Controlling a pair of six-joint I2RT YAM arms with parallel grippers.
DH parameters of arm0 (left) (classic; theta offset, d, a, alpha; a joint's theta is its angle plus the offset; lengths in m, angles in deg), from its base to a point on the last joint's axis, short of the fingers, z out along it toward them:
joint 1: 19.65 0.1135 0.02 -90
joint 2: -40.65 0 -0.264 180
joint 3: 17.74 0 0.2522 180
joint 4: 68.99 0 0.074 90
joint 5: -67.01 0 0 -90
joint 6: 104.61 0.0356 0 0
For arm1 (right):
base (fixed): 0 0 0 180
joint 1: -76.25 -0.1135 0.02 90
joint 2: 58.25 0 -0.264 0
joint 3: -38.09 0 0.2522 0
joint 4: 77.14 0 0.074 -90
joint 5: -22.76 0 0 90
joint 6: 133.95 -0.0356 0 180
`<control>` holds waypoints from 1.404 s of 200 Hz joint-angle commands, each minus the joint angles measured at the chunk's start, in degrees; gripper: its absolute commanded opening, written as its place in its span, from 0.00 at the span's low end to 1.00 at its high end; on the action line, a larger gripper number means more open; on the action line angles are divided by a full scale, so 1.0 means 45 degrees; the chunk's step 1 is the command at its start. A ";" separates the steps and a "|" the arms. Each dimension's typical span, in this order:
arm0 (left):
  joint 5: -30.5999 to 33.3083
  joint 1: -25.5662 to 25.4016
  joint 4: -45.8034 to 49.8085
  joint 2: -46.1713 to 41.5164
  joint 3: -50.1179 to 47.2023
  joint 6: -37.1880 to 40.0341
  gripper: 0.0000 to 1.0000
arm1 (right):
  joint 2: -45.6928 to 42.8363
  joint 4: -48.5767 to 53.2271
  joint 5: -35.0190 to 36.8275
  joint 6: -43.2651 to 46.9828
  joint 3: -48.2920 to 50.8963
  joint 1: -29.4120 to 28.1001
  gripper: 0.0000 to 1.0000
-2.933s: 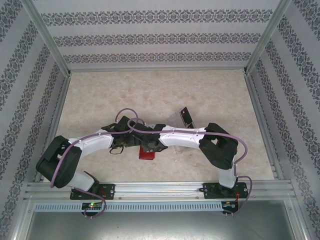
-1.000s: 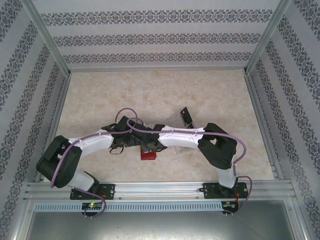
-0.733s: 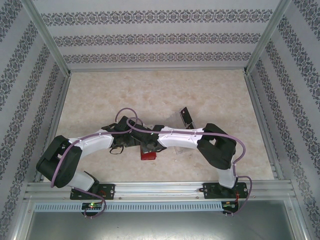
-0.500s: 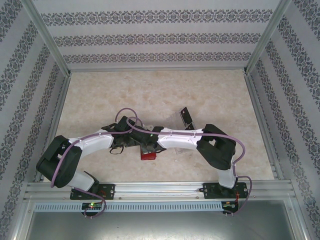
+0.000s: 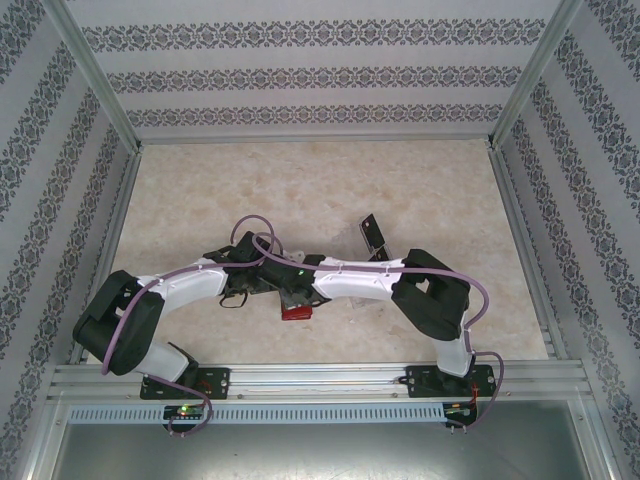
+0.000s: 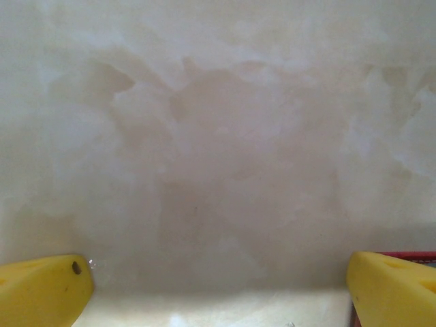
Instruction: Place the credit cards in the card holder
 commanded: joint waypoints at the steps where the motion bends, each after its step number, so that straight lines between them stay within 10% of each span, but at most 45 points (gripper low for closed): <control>1: -0.4255 -0.0626 -0.1365 0.2000 -0.1031 -0.0376 0.99 | 0.2493 -0.0166 -0.2498 0.0263 0.1306 -0.0751 0.00; 97: -0.4210 -0.0628 -0.1345 0.1939 -0.1190 -0.0513 0.99 | 0.5429 -0.1209 -0.4357 -0.0122 0.1859 -0.1776 0.00; 281: -0.4124 -0.0623 -0.0997 0.1701 -0.0924 -0.0698 0.99 | 0.1157 -0.0539 -0.2975 0.0286 0.2139 -0.1168 0.17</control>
